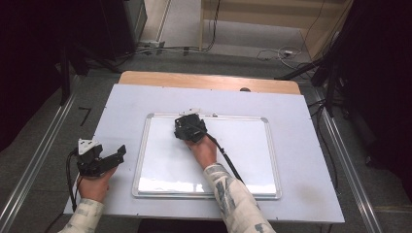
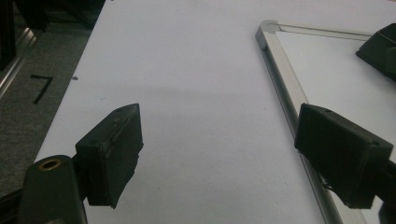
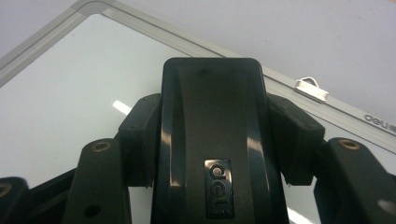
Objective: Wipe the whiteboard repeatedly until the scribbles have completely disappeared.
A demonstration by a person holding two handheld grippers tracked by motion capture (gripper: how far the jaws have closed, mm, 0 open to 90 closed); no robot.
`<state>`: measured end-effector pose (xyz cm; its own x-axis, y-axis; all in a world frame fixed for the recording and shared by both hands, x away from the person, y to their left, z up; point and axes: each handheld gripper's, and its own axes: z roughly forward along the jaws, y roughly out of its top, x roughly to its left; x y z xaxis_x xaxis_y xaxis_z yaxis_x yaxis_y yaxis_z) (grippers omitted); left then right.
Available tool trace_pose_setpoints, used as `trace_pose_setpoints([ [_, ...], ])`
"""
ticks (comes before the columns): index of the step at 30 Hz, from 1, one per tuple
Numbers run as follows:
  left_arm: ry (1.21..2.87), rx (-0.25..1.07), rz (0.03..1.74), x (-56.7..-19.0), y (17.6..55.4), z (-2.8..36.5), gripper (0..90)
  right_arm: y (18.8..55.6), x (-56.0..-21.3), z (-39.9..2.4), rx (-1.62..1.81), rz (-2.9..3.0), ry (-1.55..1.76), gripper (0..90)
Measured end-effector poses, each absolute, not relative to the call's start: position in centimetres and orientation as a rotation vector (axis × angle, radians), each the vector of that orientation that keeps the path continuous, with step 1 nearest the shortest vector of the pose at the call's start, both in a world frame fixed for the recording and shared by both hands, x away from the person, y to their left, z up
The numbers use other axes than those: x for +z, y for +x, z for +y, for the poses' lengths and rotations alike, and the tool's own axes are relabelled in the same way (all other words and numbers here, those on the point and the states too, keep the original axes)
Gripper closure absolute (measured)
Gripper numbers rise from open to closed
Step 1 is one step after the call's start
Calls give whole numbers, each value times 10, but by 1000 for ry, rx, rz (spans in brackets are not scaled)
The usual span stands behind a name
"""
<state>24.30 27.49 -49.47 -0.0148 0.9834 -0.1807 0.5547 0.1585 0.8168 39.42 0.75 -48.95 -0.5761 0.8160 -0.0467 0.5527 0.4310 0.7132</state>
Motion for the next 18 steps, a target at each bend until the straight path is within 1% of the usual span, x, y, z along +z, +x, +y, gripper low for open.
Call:
trace_pose_setpoints([
  [6, 1493, 706, 1670, -495, 243, 275, 158, 392, -490, 19, 938, 2318, 1140, 394],
  [10, 1496, 704, 1671, -495, 243, 275, 158, 392, -490, 18, 942, 2324, 1128, 394],
  [13, 1492, 703, 1672, -495, 242, 276, 158, 392, -490, 15, 945, 2325, 1121, 394],
  [18, 1490, 701, 1671, -495, 242, 277, 158, 395, -490, -2, 934, 2312, 1142, 394],
])
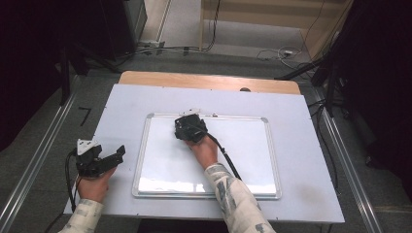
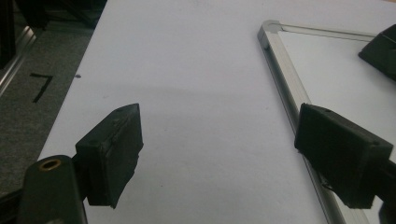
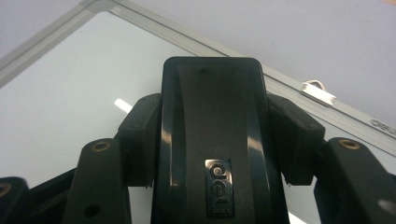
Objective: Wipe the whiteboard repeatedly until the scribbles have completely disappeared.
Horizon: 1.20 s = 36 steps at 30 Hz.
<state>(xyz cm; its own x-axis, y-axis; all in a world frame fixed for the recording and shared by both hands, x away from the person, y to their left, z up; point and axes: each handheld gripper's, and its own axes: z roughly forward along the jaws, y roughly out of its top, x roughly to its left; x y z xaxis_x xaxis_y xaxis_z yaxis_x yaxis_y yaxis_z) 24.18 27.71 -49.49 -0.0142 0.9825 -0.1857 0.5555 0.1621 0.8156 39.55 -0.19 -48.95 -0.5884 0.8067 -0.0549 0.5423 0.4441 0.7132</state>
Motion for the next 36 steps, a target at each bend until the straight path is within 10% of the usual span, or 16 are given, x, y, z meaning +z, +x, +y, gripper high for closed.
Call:
trace_pose_setpoints([
  [36, 1505, 709, 1680, -496, 242, 274, 158, 413, -488, -145, 854, 2151, 1331, 392],
])
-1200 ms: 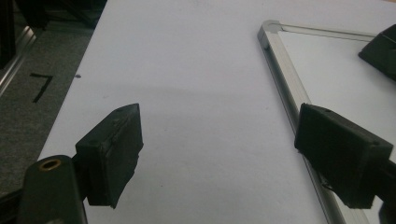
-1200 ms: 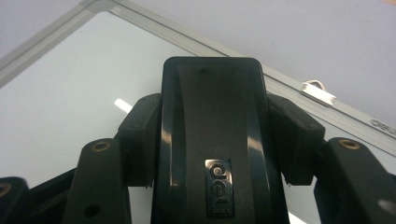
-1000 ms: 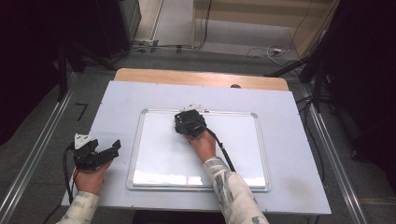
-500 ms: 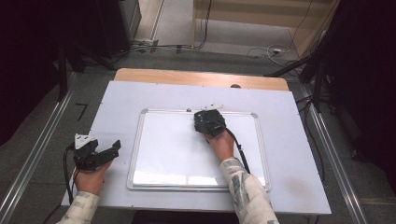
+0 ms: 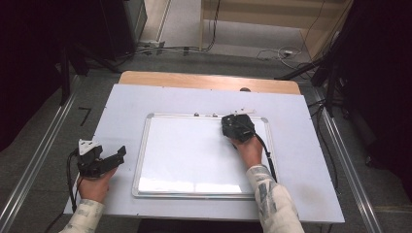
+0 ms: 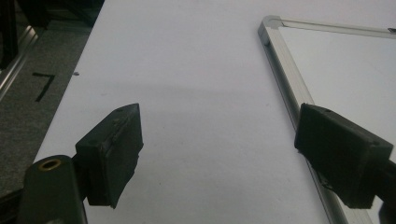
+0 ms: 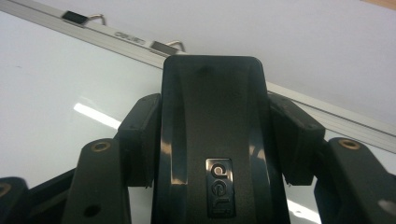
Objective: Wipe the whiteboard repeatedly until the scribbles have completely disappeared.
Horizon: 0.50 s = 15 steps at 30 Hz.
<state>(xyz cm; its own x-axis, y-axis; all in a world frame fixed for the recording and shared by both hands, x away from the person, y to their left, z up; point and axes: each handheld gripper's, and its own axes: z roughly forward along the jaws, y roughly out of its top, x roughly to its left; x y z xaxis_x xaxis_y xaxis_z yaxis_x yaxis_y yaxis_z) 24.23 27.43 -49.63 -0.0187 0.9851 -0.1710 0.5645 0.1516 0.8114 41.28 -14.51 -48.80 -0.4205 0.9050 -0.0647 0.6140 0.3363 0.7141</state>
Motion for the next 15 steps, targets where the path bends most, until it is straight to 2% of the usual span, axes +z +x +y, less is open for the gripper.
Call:
trace_pose_setpoints([
  [15, 1505, 710, 1684, -497, 242, 275, 158, 414, -488, -165, 845, 2130, 1353, 391],
])
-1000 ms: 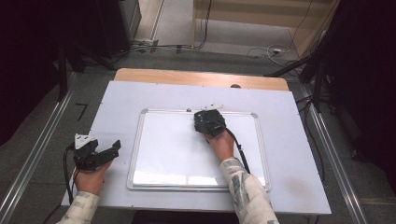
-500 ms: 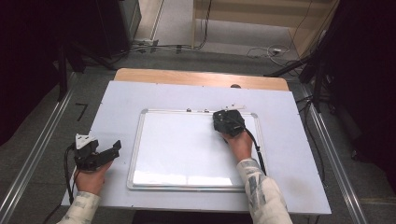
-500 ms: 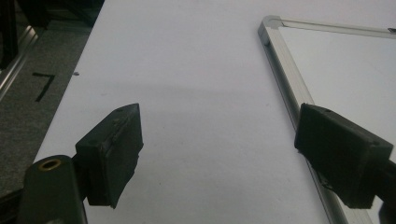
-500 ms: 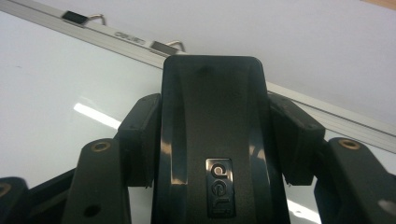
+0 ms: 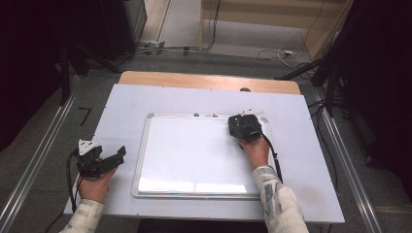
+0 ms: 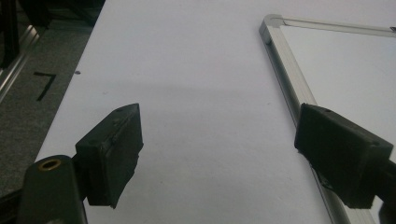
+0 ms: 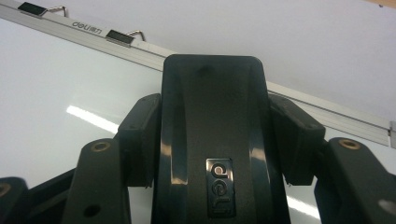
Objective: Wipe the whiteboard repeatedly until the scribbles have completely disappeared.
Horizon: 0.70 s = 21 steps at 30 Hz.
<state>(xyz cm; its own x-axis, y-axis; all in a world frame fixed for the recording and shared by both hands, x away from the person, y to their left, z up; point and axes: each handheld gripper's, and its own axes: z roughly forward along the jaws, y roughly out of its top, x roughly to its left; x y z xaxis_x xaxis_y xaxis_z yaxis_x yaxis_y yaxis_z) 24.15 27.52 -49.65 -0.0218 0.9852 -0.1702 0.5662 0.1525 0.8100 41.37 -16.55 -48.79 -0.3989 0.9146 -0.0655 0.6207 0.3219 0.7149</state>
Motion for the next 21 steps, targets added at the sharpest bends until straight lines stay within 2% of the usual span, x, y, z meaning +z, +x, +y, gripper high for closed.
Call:
trace_pose_setpoints([
  [13, 1508, 712, 1682, -497, 242, 274, 158, 413, -488, -166, 840, 2114, 1369, 391],
  [21, 1510, 712, 1682, -497, 243, 273, 158, 410, -489, -148, 851, 2135, 1340, 391],
])
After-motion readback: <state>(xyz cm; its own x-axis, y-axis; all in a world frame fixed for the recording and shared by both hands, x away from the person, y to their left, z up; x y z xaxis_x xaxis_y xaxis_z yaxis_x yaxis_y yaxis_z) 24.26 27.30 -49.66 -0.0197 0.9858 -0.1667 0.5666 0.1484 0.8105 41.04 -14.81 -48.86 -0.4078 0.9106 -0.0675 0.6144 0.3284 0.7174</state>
